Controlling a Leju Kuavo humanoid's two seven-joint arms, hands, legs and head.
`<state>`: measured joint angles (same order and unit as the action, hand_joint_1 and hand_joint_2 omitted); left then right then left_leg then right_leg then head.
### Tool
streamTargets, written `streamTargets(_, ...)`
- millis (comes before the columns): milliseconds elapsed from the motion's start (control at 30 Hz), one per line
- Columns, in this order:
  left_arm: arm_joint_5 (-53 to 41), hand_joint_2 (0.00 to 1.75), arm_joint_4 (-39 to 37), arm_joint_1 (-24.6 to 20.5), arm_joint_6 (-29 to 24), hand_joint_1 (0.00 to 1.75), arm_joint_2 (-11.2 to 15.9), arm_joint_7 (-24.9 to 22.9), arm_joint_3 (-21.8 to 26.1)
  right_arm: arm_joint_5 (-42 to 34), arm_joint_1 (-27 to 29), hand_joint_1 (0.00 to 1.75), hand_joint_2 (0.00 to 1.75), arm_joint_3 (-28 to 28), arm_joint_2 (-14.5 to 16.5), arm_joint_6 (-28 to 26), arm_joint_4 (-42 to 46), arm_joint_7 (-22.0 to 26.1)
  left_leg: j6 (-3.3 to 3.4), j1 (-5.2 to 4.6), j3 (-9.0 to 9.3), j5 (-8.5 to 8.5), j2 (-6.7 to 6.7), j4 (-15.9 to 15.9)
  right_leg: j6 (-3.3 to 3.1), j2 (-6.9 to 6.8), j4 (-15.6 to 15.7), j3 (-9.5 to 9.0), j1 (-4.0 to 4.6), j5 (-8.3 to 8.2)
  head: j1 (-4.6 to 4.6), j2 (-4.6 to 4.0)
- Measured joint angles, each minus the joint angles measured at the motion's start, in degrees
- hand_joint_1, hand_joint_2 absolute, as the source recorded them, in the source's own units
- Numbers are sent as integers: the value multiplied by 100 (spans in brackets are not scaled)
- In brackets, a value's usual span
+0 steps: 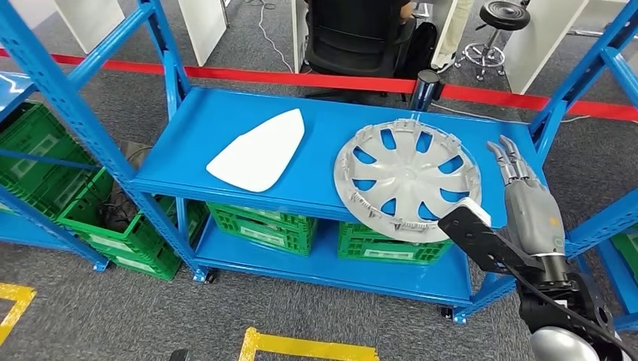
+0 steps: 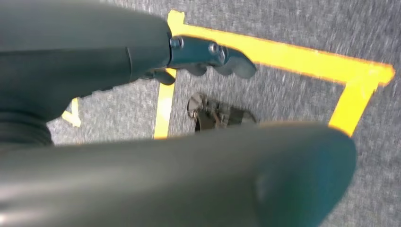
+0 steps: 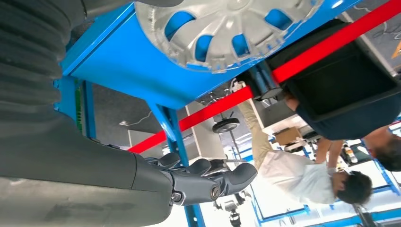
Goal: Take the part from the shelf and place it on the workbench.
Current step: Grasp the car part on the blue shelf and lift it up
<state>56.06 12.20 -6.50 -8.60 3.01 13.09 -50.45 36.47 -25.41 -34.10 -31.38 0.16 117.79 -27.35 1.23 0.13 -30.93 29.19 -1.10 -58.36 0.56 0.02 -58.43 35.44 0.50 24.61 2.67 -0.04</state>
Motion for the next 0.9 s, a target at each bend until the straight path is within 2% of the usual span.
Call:
streamTargets(67, -1, 0, -1, -10, -3, 0, 5, 1, 0, -3, -5, 0, 175, 18, -6, -10, 4, -1, -55, 5, -28, 64, 22, -96, -52, 3, 88, -99, -20, 6, -25, 0)
streamTargets(100, -1, 0, -2, -17, -5, 0, 8, 1, 0, -4, -9, 0, 175, 23, -7, -15, 6, -2, -78, 9, -127, 143, 32, -291, -80, 0, 134, -159, -38, 14, -52, 0)
streamTargets(133, -1, 0, -2, -18, -5, 0, 9, -1, 0, -6, -8, 0, 175, 24, -7, -19, 5, -2, -94, 22, -309, 248, 40, -599, -102, -3, 155, -204, -44, 34, -85, 0)
streamTargets(200, 0, 0, -2, -14, -8, 0, 8, -5, -1, -14, 11, 0, 175, 21, -5, -20, 3, -4, -125, 47, -795, 436, 50, -1334, -125, -5, 155, -253, -46, 91, -138, 0)
streamTargets(233, 0, 0, -3, -4, -11, 0, 9, -6, -1, -20, 26, 0, 175, 19, -5, -20, 2, -6, -139, 57, -982, 418, 55, -1539, -123, -2, 149, -280, -48, 124, -155, 0)
streamTargets(267, 0, 0, -4, 6, -14, 0, 11, -6, -2, -26, 35, 0, 175, 18, -5, -20, 2, -7, -149, 64, -1063, 292, 61, -1536, -113, 4, 140, -313, -51, 159, -173, 0)
streamTargets(300, 0, 0, -7, 15, -16, 0, 15, -6, -2, -33, 40, 0, 175, 17, -4, -20, 2, -9, -153, 70, -1016, 69, 68, -1299, -97, 12, 125, -354, -57, 198, -194, 0)
streamTargets(333, 0, 0, -9, 21, -19, 0, 21, -6, -2, -37, 43, 0, 175, 17, -4, -20, 2, -9, -155, 75, -886, -187, 76, -930, -76, 19, 108, -396, -63, 242, -216, 0)
streamTargets(367, 0, 0, -10, 20, -23, 0, 26, -9, -2, -41, 44, 0, 175, 18, -4, -20, 2, -12, -152, 71, -729, -354, 84, -556, -44, 23, 86, -416, -61, 288, -237, 0)
streamTargets(400, 0, 0, -11, 12, -34, 0, 28, -17, -2, -45, 45, 0, 175, 18, -4, -20, 2, -15, -139, 66, -580, -443, 88, -269, -9, 26, 66, -422, -58, 330, -253, 0)
streamTargets(433, 1, 0, -11, 3, -51, 0, 29, -31, -2, -47, 45, 0, 175, 18, -5, -19, 2, -17, -120, 56, -489, -452, 87, -115, 25, 28, 54, -419, -54, 359, -256, 0)
streamTargets(533, 7, 0, -11, -10, -104, 0, 22, -90, -2, -50, 45, 0, 175, 21, -6, -19, 2, -20, -28, 43, -407, -418, 73, -23, 128, 25, 52, -435, -65, 395, -226, 0)
streamTargets(600, 10, 0, -12, -7, -114, 0, 15, -103, -1, -52, 37, 0, 175, 31, -10, -21, 2, -20, 30, 69, -371, -426, 68, 17, 196, 22, -176, -332, -78, 521, -189, 0)
streamTargets(633, 11, 0, -13, -8, -115, 0, 13, -102, -1, -57, 35, 0, 175, 37, -12, -20, 1, -20, 49, 78, -356, -421, 66, 28, 225, 21, -454, -178, -90, 644, -157, 0)
streamTargets(700, 11, 0, -13, -13, -112, 0, 15, -101, 0, -86, 48, 0, 175, 39, -15, -5, -11, -21, 77, 77, -350, -396, 58, 28, 265, 20, -1213, 253, -113, 902, -101, 0)
streamTargets(733, 13, 0, -13, -12, -110, 0, 14, -102, 0, -121, 63, 0, 175, 33, -16, 19, -23, -25, 81, 76, -344, -383, 54, 27, 278, 20, -1476, 433, -124, 937, -83, 0)
streamTargets(767, 15, 0, -13, -7, -107, 0, 13, -105, 0, -176, 74, 0, 175, 24, -16, 58, -36, -31, 81, 77, -332, -368, 49, 26, 286, 20, -1553, 528, -133, 870, -67, 0)
streamTargets(800, 19, 0, -13, -4, -104, 0, 11, -108, 0, -251, 76, 0, 175, 13, -16, 112, -49, -40, 75, 79, -315, -353, 44, 26, 286, 19, -1397, 506, -141, 700, -49, 0)
streamTargets(867, 26, 0, -13, -6, -100, 0, 8, -121, 0, -466, 53, 0, 175, -11, -16, 247, -73, -78, 46, 77, -273, -323, 30, 25, 265, 16, -666, 232, -149, 276, -9, 0)
streamTargets(900, 30, 0, -13, -11, -98, 0, 7, -132, 0, -601, 25, 0, 175, -28, -16, 329, -86, -111, 21, 68, -264, -305, 24, 20, 240, 17, -318, 64, -143, 154, 10, 0)
